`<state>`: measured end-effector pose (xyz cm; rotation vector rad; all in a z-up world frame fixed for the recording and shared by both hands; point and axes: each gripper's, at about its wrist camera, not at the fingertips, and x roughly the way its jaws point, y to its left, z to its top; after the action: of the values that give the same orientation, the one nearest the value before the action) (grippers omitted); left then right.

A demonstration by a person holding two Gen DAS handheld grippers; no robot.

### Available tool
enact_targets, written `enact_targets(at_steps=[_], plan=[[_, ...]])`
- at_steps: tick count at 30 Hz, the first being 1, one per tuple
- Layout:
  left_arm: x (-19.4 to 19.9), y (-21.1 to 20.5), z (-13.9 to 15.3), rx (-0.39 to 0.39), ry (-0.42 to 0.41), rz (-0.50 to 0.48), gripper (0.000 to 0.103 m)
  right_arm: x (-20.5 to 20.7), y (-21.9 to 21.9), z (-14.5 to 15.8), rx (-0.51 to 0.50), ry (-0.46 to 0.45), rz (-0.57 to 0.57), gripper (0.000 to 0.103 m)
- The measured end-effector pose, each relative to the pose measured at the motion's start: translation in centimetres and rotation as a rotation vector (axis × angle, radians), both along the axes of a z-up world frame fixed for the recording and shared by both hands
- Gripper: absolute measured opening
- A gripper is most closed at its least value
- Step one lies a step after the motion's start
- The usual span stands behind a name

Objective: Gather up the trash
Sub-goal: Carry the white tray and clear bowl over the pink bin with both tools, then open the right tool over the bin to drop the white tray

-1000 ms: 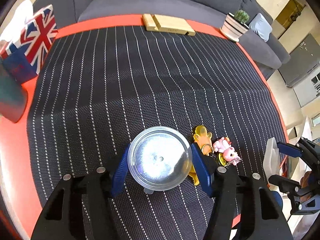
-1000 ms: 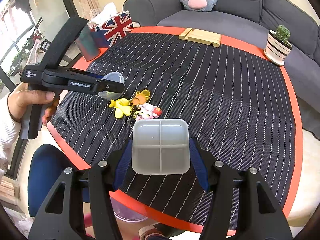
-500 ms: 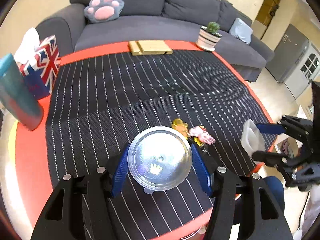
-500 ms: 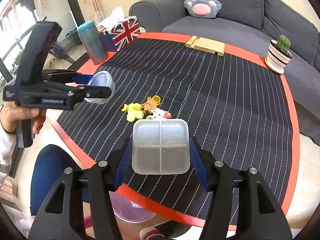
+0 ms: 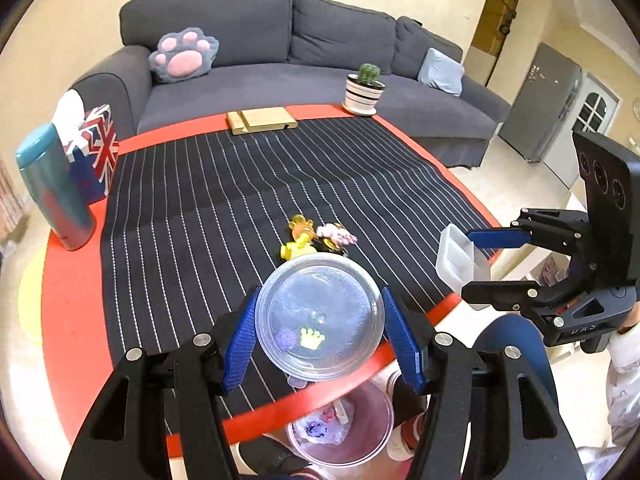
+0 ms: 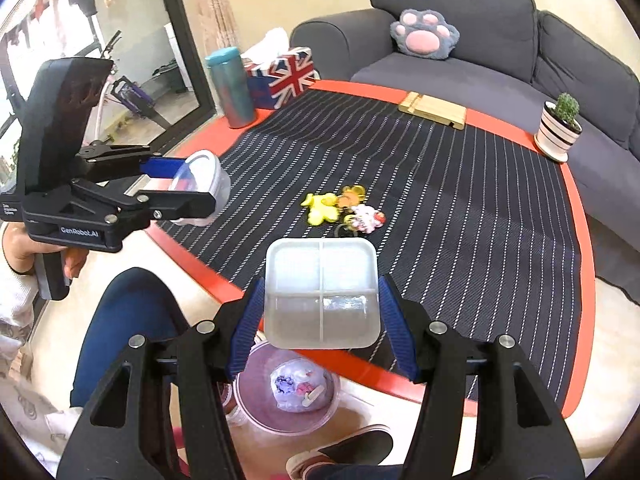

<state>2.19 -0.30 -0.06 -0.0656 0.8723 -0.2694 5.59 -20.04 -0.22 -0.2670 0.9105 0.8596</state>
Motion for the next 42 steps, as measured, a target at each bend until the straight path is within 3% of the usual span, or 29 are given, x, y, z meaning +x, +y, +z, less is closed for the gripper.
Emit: enact_targets(at_steps=[10,32,34,36,42], plan=[[-4.2,-1.3,0.8,0.005,-0.048,-0.022,0.059,-4.3,-0.4,1.3,0.026,-0.027,0.048,0.057],[-8.6,-1.3,-0.4,-0.043,-0.022,-0.020,0.059,-8.8,0.5,-2.2,-0.011,0.047,0.135,0.058],[-8.5,-1.4,-0.4,-0.041,-0.021,-0.022,0.059,-8.6,0.6,-2.3,-0.017,0.042,0.129,0.076],[-8.5,-1.5,-0.4,-0.039,-0.021,-0.024,0.059,-8.4,0.4,-2.3,-0.011,0.039,0.116,0.083],[-8.6,-1.7,-0.7,-0.039,-0.010,-0.033,0.059,-7.8,-0.2,-2.3,-0.012,0.034,0.075,0.092]])
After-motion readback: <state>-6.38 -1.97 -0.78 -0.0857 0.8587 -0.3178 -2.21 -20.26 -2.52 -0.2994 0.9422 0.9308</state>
